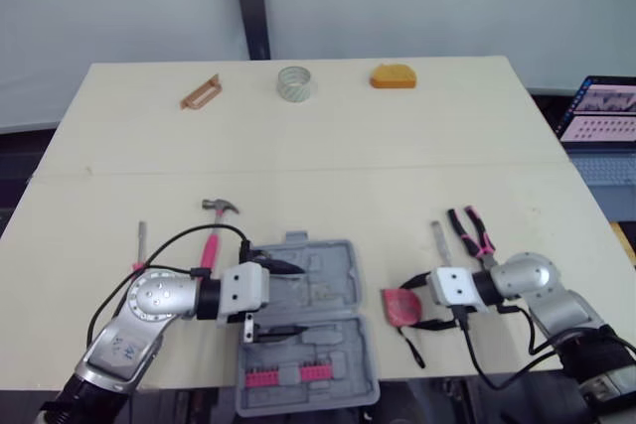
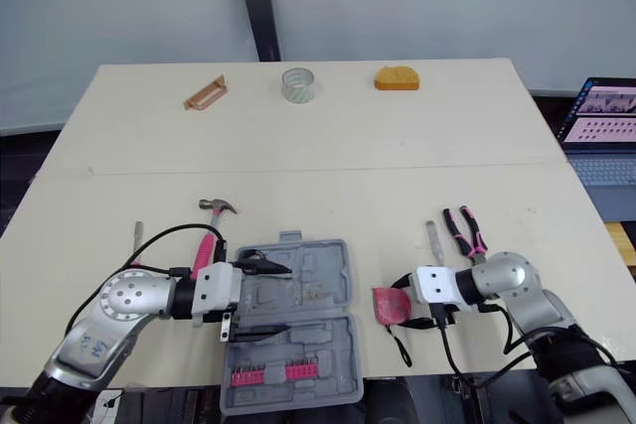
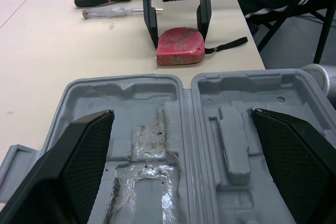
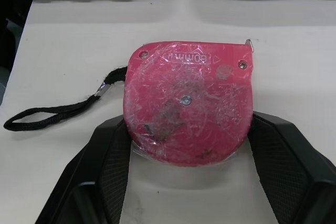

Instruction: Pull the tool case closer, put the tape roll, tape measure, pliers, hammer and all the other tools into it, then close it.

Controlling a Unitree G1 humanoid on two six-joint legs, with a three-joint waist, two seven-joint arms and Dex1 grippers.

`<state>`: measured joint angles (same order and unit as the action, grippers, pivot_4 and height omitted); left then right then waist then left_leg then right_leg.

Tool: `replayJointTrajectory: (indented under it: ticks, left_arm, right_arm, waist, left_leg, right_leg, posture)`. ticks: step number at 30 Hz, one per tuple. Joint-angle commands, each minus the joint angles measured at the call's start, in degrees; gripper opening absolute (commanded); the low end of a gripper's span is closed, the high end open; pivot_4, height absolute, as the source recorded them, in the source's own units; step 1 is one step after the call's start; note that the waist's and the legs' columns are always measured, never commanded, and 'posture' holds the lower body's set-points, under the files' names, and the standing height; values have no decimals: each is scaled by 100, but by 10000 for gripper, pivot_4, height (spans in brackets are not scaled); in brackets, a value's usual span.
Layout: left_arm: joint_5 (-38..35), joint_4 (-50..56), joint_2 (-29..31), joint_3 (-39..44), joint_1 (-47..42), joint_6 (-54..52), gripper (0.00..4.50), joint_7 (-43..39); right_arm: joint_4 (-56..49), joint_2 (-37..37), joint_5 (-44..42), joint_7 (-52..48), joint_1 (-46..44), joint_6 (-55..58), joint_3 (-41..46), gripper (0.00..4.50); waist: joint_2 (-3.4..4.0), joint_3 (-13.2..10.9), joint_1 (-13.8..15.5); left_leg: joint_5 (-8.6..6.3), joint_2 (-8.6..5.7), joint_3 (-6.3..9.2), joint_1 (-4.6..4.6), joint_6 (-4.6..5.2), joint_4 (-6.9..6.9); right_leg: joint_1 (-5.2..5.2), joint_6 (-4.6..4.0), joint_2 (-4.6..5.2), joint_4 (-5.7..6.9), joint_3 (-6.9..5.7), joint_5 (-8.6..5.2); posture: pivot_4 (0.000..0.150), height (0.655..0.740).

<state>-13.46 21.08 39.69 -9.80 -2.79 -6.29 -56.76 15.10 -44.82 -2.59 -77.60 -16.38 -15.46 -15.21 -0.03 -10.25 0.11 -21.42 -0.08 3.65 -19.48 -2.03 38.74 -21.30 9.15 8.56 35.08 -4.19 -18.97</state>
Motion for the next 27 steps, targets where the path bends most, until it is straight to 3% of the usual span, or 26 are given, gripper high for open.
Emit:
replayJointTrajectory:
  ticks: [1,10,21,27]
  left_arm:
    - [-20,256,-49,32,95,-13,45000,114]
    - [-144,468,-59,698,726,-303,45000,689]
    - [-117,341,-189,1319,1421,-184,45000,1056]
    - [-62,249,-237,1238,1346,-32,45000,1069]
  right_arm:
    - [-379,-69,-260,-87,42,285,120,28623]
    - [-2323,-734,-953,-285,-270,2415,341,28623]
    - [-3478,-282,206,142,-2583,5380,-1100,28623]
    - [-3268,288,960,491,-3174,6058,-2104,28623]
  waist:
    - [0,0,-1]
    - [8,-5,7]
    - [13,-8,19]
    - [14,-8,-2]
  left_leg:
    - [0,0,0,0,0,0]
    - [-1,0,3,-8,1,2]
    - [-1,-1,19,-37,0,10]
    - [-1,-4,38,-70,0,31]
  right_leg:
    - [0,0,0,0,0,0]
    - [-5,0,1,-1,0,0]
    - [-26,0,1,-5,-9,0]
    - [-43,-3,1,-1,-21,4]
  posture:
    - [1500,7400]
    - [1500,7400]
    - [1500,7400]
    - [1500,7400]
